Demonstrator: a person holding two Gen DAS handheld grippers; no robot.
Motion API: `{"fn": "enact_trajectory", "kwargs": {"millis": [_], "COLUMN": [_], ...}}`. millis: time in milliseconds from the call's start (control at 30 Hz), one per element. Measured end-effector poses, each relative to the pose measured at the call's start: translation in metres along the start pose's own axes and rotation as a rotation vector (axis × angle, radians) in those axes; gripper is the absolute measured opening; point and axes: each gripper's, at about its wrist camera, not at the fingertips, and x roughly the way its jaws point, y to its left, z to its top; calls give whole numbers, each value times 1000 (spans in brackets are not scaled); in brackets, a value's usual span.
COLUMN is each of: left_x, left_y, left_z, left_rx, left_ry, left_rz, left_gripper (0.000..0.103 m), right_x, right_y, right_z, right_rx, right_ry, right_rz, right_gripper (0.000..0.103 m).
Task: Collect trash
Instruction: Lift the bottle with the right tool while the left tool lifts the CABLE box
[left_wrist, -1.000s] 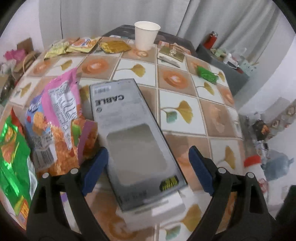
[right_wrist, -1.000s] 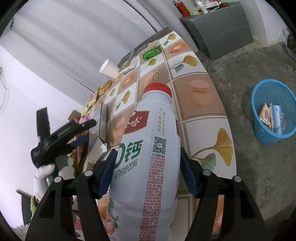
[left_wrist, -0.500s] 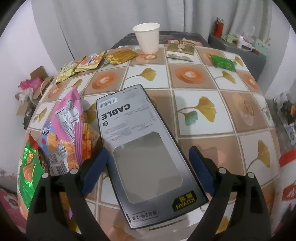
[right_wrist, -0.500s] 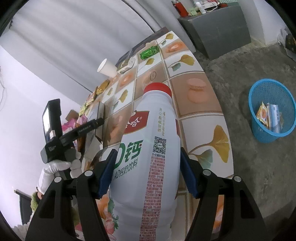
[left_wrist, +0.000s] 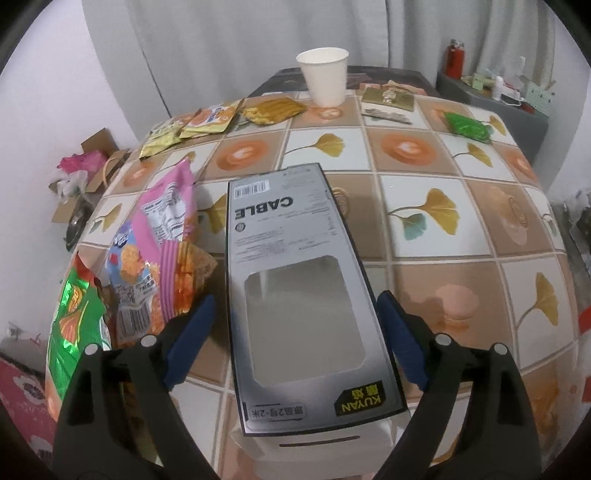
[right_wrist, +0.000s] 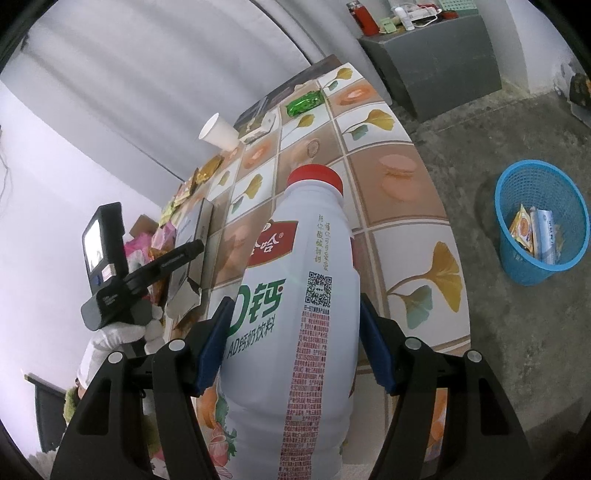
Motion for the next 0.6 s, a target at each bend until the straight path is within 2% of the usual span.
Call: {"fn": "enact_trajectory", "kwargs": {"millis": [133, 200, 367, 533, 600], "left_x": [14, 16, -1, -36, -51], "left_y": [4, 8, -8, -28, -28], "left_z": [-3, -7, -25, -64, -81], "left_rx": [-32, -61, 31, 163, 187], "left_ry": [66, 69, 53, 73, 91], "left_rz": [-47, -89, -183, -323, -377], "left_gripper": [85, 84, 80, 80, 80], "right_x": [-3, -4, -6, -10, -9], "right_y": [2, 3, 2, 0, -1], "right_z": [-1, -2, -2, -5, -8], "right_rx": [-2, -3, 2, -2, -8], "right_ry": [-3, -4, -8, -1, 11], "right_rz": [-3, -6, -17, -24, -21], "right_gripper": [64, 64, 64, 64, 64]}}
